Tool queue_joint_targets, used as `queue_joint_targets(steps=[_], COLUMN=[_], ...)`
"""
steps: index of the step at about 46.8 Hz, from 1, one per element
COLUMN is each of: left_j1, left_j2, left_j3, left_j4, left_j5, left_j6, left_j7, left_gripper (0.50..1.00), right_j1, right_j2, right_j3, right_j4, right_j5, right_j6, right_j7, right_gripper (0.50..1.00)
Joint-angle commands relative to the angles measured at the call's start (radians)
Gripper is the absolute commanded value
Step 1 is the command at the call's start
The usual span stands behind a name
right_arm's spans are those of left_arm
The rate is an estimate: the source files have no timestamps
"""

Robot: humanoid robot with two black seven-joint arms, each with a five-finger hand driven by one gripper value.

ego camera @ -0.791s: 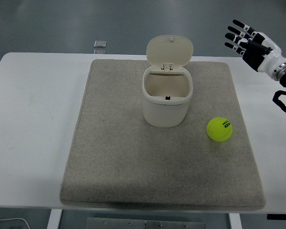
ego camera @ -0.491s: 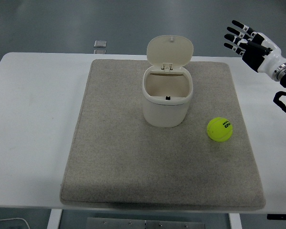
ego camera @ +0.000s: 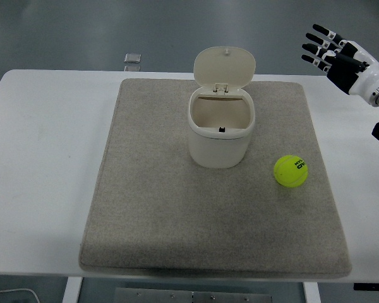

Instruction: Pick up the tennis ball and place it in the box.

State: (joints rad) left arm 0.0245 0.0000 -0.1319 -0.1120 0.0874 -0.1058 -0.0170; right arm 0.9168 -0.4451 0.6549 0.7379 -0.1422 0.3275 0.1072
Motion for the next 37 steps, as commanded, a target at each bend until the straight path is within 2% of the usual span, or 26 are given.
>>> queue_joint_targets(steps=[1, 14, 33, 37], left_j1=[0.0, 0.0, 0.0, 0.0], left_j2=[0.0, 0.0, 0.0, 0.0], left_j3=[0.0, 0.0, 0.0, 0.0], left_j4=[0.0, 0.0, 0.0, 0.0], left_j5=[0.0, 0.0, 0.0, 0.0], left_j6=[0.0, 0.0, 0.0, 0.0], left_j7=[0.0, 0.0, -0.001, 0.0], left_gripper=[0.992, 0.992, 0.992, 0.992], right_j1=[0.001, -0.001, 0.001, -0.003], right_j2=[-0.006, -0.017, -0.07, -0.084], right_j3=[0.0, -0.001, 0.002, -0.001], right_j4=[0.0, 0.0, 0.001, 0.003], right_j5=[0.0, -0.072, -0.23, -0.257], right_j6=[0.022, 0.024, 0.045, 0.059], right_j7=[0.003, 0.031, 0.032, 0.055], right_gripper=[0.915, 0.915, 0.915, 0.915])
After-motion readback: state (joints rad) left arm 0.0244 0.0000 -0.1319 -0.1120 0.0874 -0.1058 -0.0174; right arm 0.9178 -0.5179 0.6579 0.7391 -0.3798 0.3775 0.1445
